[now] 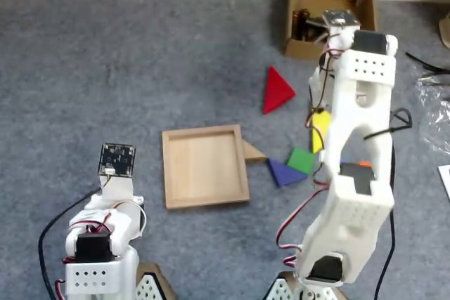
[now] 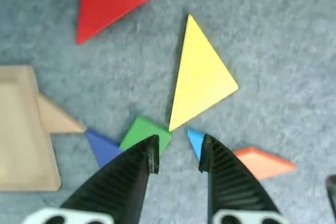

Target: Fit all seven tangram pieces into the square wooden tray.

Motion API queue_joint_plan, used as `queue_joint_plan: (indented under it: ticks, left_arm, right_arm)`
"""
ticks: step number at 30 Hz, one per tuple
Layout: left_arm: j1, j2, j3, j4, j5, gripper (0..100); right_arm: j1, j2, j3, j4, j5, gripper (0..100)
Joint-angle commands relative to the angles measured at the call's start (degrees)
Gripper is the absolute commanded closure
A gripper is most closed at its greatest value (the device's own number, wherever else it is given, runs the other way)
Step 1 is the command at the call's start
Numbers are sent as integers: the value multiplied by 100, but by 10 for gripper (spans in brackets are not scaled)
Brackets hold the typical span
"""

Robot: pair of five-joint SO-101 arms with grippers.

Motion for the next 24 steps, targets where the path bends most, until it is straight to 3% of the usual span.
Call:
queue_joint_plan:
  ticks: [1,17,24]
  left_arm:
    - [-66,13,119,26,26,995]
    - [-57,13,119,26,26,994]
    - [-57,13,119,26,26,994]
  right_arm:
    - [-4,-892,286,66,-35,865]
    - [215,-2220,2360,31,-53,865]
    - [215,-3600,3187,31,-35,865]
